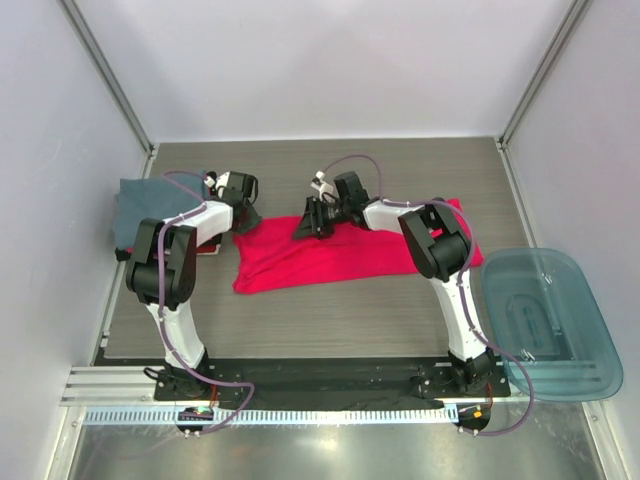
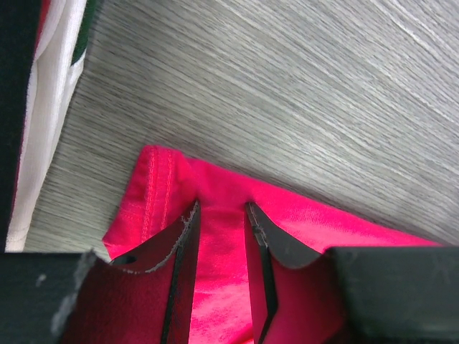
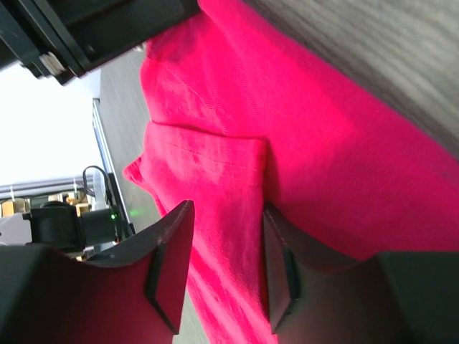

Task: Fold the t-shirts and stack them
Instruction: Fold the tshirt

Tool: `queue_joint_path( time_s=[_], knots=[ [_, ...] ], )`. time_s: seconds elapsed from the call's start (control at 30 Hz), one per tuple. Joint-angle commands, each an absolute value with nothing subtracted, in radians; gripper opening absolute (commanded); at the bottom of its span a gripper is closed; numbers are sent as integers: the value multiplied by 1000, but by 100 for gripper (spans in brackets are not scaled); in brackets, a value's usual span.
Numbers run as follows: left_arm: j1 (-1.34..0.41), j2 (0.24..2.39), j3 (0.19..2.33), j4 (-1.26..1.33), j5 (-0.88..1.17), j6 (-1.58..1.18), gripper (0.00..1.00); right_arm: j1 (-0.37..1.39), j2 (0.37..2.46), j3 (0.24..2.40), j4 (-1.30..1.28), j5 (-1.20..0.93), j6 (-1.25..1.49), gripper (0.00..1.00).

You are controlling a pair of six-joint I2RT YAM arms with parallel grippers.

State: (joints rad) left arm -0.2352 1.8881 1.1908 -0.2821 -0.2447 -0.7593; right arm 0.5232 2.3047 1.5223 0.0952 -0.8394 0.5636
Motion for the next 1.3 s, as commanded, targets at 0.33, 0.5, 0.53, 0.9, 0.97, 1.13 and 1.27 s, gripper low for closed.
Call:
queue_joint_path(
  time_s=[0.33,0.5,0.53,0.9,0.97,1.13,1.27],
  knots=[
    [-232,1917,1221,-305,-305,-721,32,548,2066,1264,195,-937,569,42],
    [-230,1930,1238,-327,-321,-716,32,546,1959,1155,134,-914,520,43],
    [-230,1928,1236,-327,-322,-715,32,546,1948,1132,112,-908,505,42],
    [-233,1901,1221,-302,-279,-710,31,586,1927,1236,43,-804,469,64],
    [-233,1896,1213,-295,-268,-710,31,609,1953,1282,-30,-732,448,65],
    [-238,1884,1198,-282,-245,-718,31,649,1931,1252,-81,-513,532,50],
    [-248,1872,1195,-278,-247,-721,31,672,1853,1160,-72,-342,627,48]
  ],
)
